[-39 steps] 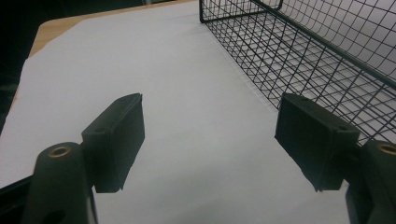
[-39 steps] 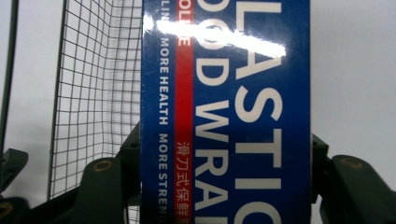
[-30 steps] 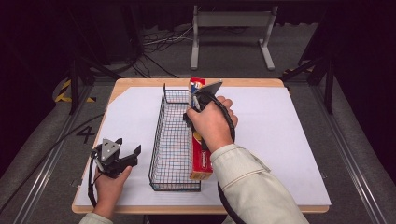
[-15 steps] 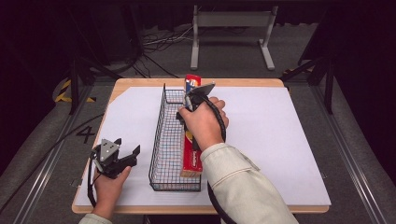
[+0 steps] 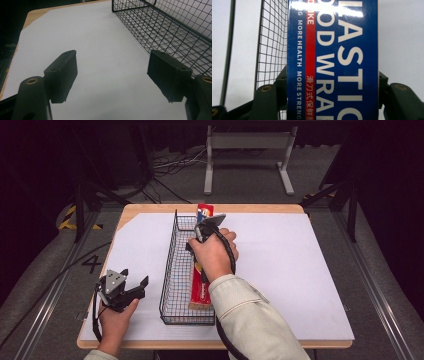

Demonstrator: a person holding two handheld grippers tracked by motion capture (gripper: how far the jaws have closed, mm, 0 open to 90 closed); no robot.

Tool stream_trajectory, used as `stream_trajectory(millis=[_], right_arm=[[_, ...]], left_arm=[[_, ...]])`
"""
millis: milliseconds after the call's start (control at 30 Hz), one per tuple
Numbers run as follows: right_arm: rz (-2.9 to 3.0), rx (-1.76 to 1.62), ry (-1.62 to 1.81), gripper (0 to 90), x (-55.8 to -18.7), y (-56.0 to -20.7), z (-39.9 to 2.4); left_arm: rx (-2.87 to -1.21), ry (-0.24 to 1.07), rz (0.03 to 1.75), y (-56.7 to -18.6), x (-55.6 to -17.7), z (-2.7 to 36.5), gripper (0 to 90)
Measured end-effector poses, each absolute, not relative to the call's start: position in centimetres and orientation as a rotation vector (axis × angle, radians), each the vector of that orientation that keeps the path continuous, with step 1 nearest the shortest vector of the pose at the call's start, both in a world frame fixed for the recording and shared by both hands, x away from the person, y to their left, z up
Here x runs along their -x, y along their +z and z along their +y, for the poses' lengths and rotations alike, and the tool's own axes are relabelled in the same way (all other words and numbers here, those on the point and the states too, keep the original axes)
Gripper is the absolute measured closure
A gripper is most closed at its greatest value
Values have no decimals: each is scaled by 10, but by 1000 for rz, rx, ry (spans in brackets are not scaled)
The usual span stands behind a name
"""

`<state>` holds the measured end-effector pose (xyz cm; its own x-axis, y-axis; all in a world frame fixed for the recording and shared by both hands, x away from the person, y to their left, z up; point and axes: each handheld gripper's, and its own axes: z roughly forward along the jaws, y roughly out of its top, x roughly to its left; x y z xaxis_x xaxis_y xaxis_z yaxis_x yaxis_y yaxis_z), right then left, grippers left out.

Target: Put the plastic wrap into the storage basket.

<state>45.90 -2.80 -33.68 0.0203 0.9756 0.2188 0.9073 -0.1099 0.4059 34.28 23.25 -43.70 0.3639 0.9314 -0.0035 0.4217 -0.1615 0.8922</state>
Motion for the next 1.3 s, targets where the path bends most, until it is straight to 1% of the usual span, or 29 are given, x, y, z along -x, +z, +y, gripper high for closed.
stream_trajectory(millis=[733, 1300], right_arm=[[2015, -2146, 548, 397, -463, -370, -18], [2031, -2102, 421, 396, -465, -387, -1]], left_arm=[[-1754, 731, 1207, -437, -342, 232, 244], [-1767, 734, 1207, -438, -342, 232, 244]])
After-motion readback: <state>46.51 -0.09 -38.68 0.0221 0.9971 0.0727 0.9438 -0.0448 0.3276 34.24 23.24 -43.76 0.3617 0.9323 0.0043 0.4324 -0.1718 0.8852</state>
